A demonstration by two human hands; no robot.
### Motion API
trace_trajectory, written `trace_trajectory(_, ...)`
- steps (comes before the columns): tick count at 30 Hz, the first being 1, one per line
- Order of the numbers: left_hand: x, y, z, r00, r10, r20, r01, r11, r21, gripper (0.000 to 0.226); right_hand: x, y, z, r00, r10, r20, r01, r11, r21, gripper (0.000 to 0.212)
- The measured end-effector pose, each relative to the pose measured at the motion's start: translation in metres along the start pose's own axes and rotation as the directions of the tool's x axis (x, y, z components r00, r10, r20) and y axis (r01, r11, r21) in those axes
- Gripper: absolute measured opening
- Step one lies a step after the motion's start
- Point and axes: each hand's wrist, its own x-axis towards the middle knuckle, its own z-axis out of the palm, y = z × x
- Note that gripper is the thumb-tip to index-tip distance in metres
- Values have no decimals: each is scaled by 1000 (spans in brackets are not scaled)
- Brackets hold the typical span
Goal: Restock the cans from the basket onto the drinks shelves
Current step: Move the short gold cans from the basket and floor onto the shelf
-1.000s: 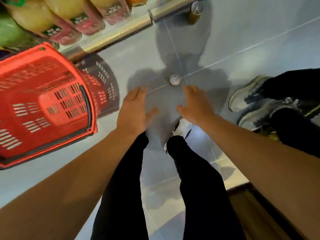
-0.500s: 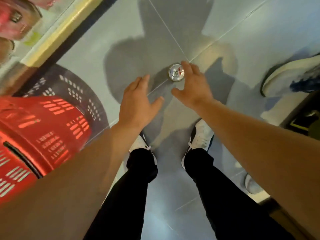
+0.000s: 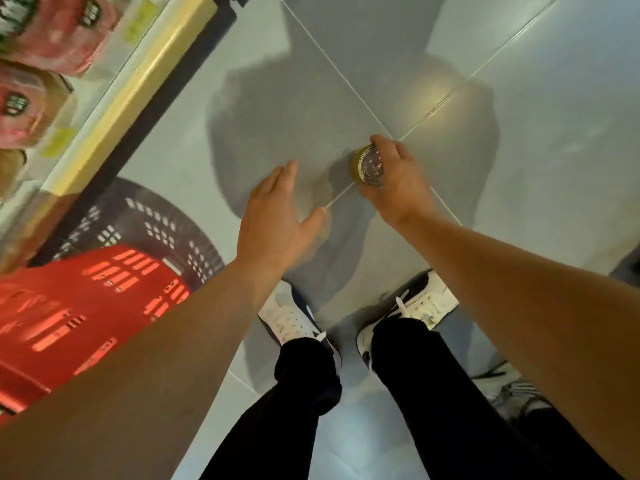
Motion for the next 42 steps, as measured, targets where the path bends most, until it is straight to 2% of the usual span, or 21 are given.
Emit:
trace_trajectory(6,-1,66,-50,999,25,31,-28,996,87,81,-21,-2,-68,992,108,-57,-96,976,196,75)
trace_trajectory(12,19,156,-97,995,104,14,-105,984,142,81,-29,-5,-164,987,119,-104,-97,976,193,76)
trace_trajectory(17,84,210,-112,991,125,-41,-120,987,102,78,-4,9,-217,981,137,-135,-110,976,190,79)
trace_trajectory(21,151,227,-108,990,116,-77,-113,993,43,79,33,25,-223,967,204,-152,-173,965,199,80)
trace_trajectory(25,214,217,-110,991,117,-60,-107,983,150,81,76,28,-211,962,231,-149,-192,953,235,79)
trace_trajectory(28,248,212,-109,996,78,-51,-72,990,118,81,106,22,-202,961,230,-155,-187,950,249,80)
trace_trajectory(31,267,204,-101,999,44,-16,-43,998,45,82,129,16,-193,961,231,-151,-185,945,270,80)
trace_trajectory(36,287,185,-83,988,87,-127,-63,982,179,94,157,7,-174,961,208,-180,-149,943,297,76)
trace_trajectory(39,297,180,-75,979,109,-170,-64,965,253,88,169,5,-165,964,191,-184,-133,948,289,75)
trace_trajectory(42,302,180,-69,977,133,-167,-91,966,241,79,175,1,-161,965,180,-192,-121,952,283,74)
